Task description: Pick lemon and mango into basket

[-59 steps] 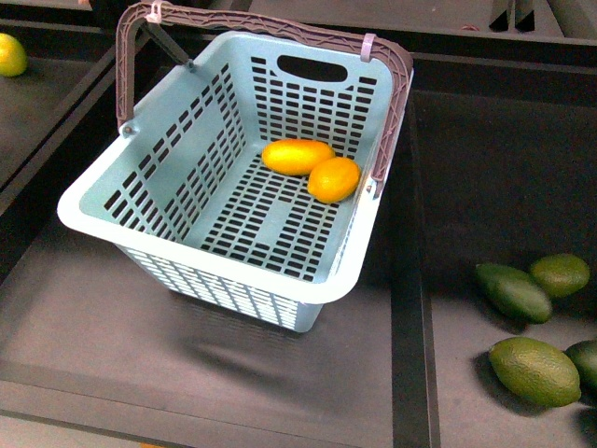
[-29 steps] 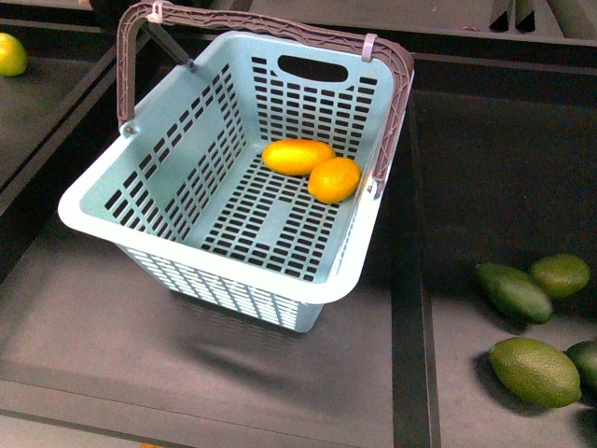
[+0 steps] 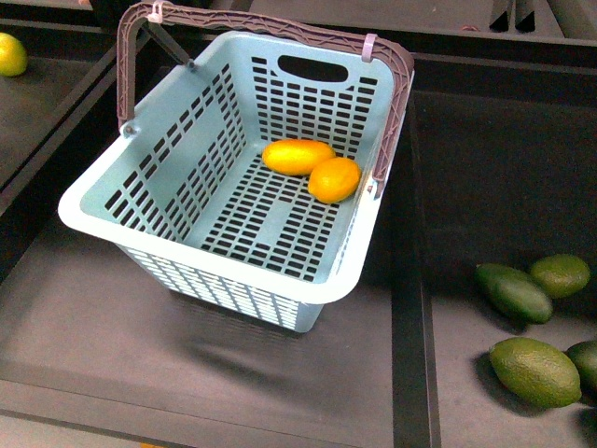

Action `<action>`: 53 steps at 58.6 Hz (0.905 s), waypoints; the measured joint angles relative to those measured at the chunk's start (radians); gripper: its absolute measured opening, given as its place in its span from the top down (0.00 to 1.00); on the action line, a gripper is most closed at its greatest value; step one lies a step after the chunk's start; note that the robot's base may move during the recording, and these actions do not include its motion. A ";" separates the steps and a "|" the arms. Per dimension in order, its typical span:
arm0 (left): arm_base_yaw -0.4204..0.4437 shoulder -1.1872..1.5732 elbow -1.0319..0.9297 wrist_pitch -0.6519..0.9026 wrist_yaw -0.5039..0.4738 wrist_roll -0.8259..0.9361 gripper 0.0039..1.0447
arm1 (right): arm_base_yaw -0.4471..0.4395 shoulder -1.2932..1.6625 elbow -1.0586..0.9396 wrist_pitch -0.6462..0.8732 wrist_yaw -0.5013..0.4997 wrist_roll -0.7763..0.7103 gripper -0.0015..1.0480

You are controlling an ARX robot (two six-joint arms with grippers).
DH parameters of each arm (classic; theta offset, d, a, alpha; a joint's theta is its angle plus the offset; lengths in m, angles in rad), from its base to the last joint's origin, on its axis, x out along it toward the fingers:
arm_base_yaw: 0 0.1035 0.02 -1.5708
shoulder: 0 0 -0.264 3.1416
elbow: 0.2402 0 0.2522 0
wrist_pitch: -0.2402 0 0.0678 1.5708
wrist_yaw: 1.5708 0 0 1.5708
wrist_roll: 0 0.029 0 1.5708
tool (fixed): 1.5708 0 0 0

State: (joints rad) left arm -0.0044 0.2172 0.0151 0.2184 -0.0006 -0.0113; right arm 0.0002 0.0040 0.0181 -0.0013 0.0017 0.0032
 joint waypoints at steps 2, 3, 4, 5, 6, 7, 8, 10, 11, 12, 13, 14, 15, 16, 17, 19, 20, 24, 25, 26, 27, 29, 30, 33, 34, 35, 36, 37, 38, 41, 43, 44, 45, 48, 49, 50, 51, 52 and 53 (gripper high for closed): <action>0.000 -0.010 0.000 -0.010 0.000 0.000 0.97 | 0.000 0.000 0.000 0.000 0.000 0.000 0.08; 0.000 -0.015 0.000 -0.015 0.000 0.000 0.97 | 0.000 0.000 0.000 0.000 0.000 0.000 0.08; 0.000 -0.020 0.000 -0.020 0.000 0.000 0.97 | 0.000 0.000 0.000 0.000 0.000 0.000 0.08; 0.000 -0.024 0.000 -0.025 0.000 0.000 0.97 | 0.000 0.000 0.000 0.000 0.000 0.000 0.08; 0.000 -0.027 0.000 -0.027 0.000 0.000 0.97 | 0.000 0.000 0.000 0.000 0.000 0.000 0.08; 0.000 -0.030 0.000 -0.031 0.000 0.000 0.97 | 0.000 0.000 0.000 0.000 0.000 0.000 0.08; 0.000 -0.036 0.000 -0.036 0.000 0.000 0.97 | 0.000 0.000 0.000 0.000 0.000 0.000 0.08; 0.000 -0.058 0.000 -0.060 0.000 0.000 0.97 | 0.000 0.000 0.000 0.000 0.000 0.000 0.08; 0.000 -0.081 0.000 -0.096 0.000 0.000 0.97 | 0.000 0.000 0.000 0.000 0.000 0.000 0.08; 0.000 -0.111 0.000 -0.139 0.000 0.000 0.97 | 0.000 0.000 0.000 0.000 0.000 0.000 0.08; 0.000 -0.141 0.000 -0.175 0.000 0.000 0.97 | 0.000 0.000 0.000 0.000 0.000 0.000 0.08; 0.000 -0.165 0.000 -0.196 0.000 0.000 0.97 | 0.000 0.000 0.000 0.000 0.000 0.000 0.08; 0.000 -0.183 0.000 -0.206 0.000 0.000 0.97 | 0.000 0.000 0.000 0.000 0.000 0.000 0.08; 0.000 -0.195 0.000 -0.210 0.000 0.000 0.97 | 0.000 0.000 0.000 0.000 0.000 0.000 0.08; 0.000 -0.202 0.000 -0.212 0.000 0.000 0.97 | 0.000 0.000 0.000 0.000 0.000 0.000 0.08; 0.000 -0.207 0.000 -0.214 0.000 0.000 0.97 | 0.000 0.000 0.000 0.000 0.000 0.000 0.08; 0.000 -0.208 0.000 -0.215 0.000 0.000 0.97 | 0.000 0.000 0.000 0.000 0.000 0.000 0.08; 0.000 -0.211 0.000 -0.216 0.000 0.000 0.97 | 0.000 0.000 0.000 0.000 0.000 0.000 0.08; 0.000 -0.211 0.000 -0.217 0.000 0.000 0.97 | 0.000 0.000 0.000 0.000 0.000 0.000 0.08; 0.000 -0.211 0.000 -0.217 0.000 0.000 0.97 | 0.000 0.000 0.000 0.000 0.000 0.000 0.08; 0.000 -0.211 0.000 -0.217 0.000 0.000 0.97 | 0.000 0.000 0.000 0.000 0.000 0.000 0.08; 0.000 -0.211 0.000 -0.217 0.000 0.000 0.97 | 0.000 0.000 0.000 0.000 0.000 0.000 0.08; 0.000 -0.211 0.000 -0.217 0.000 0.000 0.97 | 0.000 0.000 0.000 0.000 0.000 0.000 0.08; 0.000 -0.211 0.000 -0.217 0.000 0.000 0.97 | 0.000 0.000 0.000 0.000 0.000 0.000 0.08; 0.000 -0.211 0.000 -0.217 0.000 0.000 0.97 | 0.000 0.000 0.000 0.000 0.000 0.000 0.08; 0.000 -0.211 0.000 -0.217 0.000 0.000 0.97 | 0.000 0.000 0.000 0.000 0.000 0.000 0.08; 0.000 -0.211 0.000 -0.217 0.000 0.000 0.97 | 0.000 0.000 0.000 0.000 0.000 0.000 0.08; 0.000 -0.211 0.000 -0.217 0.000 0.000 0.97 | 0.000 0.000 0.000 0.000 0.000 0.000 0.08; 0.000 -0.211 0.000 -0.217 0.000 0.000 0.97 | 0.000 0.000 0.000 0.000 0.000 0.000 0.08; 0.000 -0.211 0.000 -0.217 0.000 0.000 0.97 | 0.000 0.000 0.000 0.000 0.000 0.000 0.08; 0.000 -0.211 0.000 -0.217 0.000 0.000 0.97 | 0.000 0.000 0.000 0.000 0.000 0.000 0.08; 0.000 -0.211 0.000 -0.217 0.000 0.000 0.97 | 0.000 0.000 0.000 0.000 0.000 0.000 0.08; 0.000 -0.211 0.000 -0.217 0.000 0.000 0.97 | 0.000 0.000 0.000 0.000 0.000 0.000 0.08; 0.000 -0.211 0.000 -0.217 0.000 0.000 0.97 | 0.000 0.000 0.000 0.000 0.000 0.000 0.08; 0.000 -0.211 0.000 -0.217 0.000 0.000 0.97 | 0.000 0.000 0.000 0.000 0.000 0.000 0.08; 0.000 -0.211 0.000 -0.217 0.000 0.000 0.97 | 0.000 0.000 0.000 0.000 0.000 0.000 0.08; 0.000 -0.211 0.000 -0.217 0.000 0.000 0.97 | 0.000 0.000 0.000 0.000 0.000 0.000 0.08; 0.000 -0.211 0.000 -0.217 0.000 0.000 0.97 | 0.000 0.000 0.000 0.000 0.000 0.000 0.08; 0.000 -0.211 0.000 -0.217 0.000 0.000 0.97 | 0.000 0.000 0.000 0.000 0.000 0.000 0.08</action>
State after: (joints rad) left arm -0.0044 0.0063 0.0151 0.0013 -0.0006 -0.0109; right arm 0.0002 0.0040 0.0181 -0.0013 0.0017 0.0032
